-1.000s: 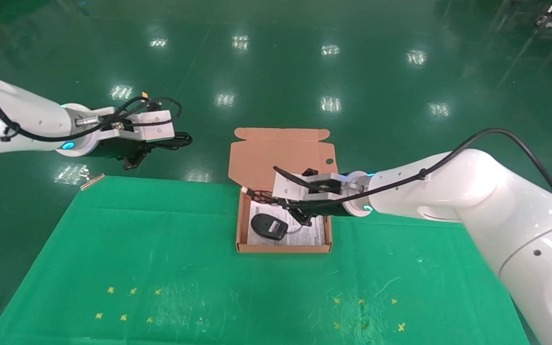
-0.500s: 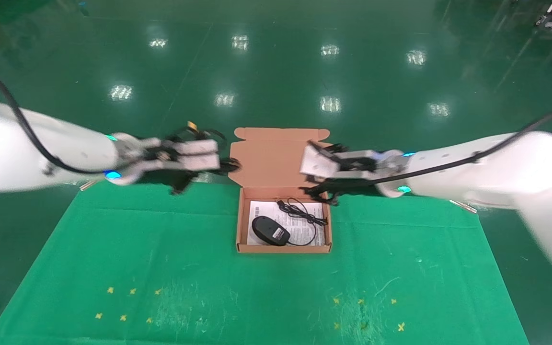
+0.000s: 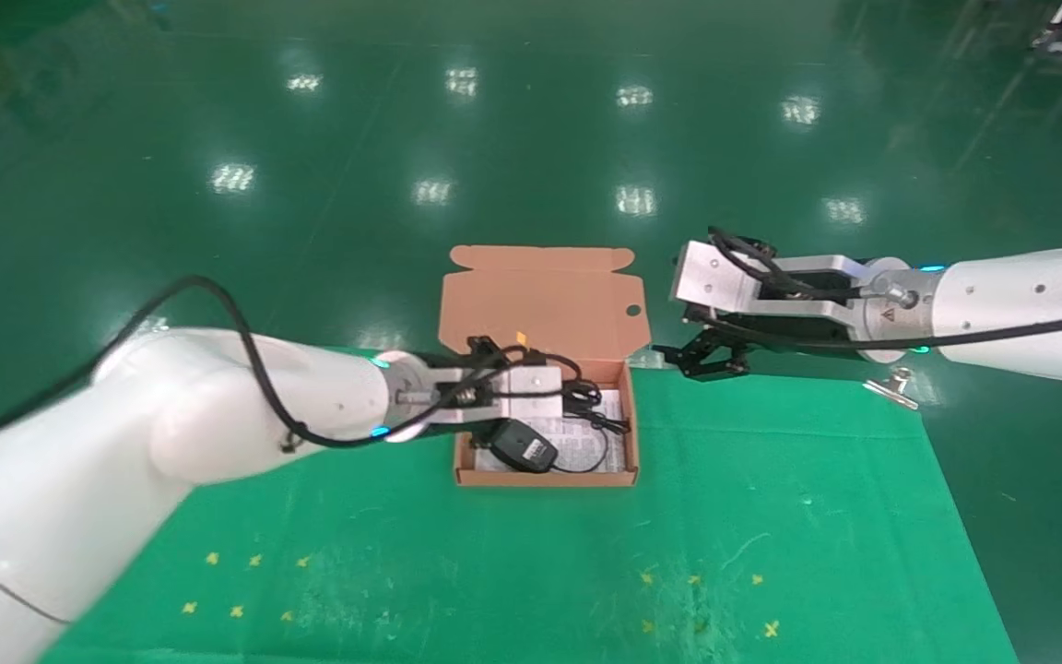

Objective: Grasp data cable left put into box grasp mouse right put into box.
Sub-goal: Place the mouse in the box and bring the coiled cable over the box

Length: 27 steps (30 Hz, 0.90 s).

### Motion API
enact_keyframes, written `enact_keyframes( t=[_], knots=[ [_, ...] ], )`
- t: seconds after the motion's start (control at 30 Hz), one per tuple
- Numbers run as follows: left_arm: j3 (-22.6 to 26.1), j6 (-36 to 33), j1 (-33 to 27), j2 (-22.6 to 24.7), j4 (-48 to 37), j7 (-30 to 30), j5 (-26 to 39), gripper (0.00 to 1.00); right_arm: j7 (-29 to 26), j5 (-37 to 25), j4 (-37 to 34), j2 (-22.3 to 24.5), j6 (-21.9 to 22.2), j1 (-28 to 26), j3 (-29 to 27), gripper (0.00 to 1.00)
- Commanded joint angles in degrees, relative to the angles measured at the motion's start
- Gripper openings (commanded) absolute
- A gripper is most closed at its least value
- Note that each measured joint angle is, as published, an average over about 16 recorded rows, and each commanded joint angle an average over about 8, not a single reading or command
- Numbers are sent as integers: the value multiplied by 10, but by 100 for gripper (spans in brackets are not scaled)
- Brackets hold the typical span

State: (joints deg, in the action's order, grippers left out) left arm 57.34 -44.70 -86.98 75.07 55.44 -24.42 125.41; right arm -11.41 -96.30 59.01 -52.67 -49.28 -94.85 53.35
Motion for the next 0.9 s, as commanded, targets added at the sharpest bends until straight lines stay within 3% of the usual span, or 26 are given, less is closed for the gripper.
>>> enact_keyframes(
  t=[0.03,0.13,0.17,0.4,0.43,0.9],
  knots=[
    [4,14,7,17,-14,10,1,0,-27,-10,35,20,-1,2,1,100],
    [18,39,11,26,-27,16,0,0,-61,-23,77,43,-5,2,1,100],
    [23,46,12,28,-31,17,0,5,-70,-26,89,49,-7,2,0,100],
    [48,82,10,34,-53,5,-3,93,-103,-42,137,72,-12,2,1,100],
    [49,84,10,34,-54,4,-3,100,-103,-43,139,73,-12,2,1,100],
    [46,78,9,26,-45,6,-4,100,-100,-41,131,69,-11,2,1,100]
  ],
)
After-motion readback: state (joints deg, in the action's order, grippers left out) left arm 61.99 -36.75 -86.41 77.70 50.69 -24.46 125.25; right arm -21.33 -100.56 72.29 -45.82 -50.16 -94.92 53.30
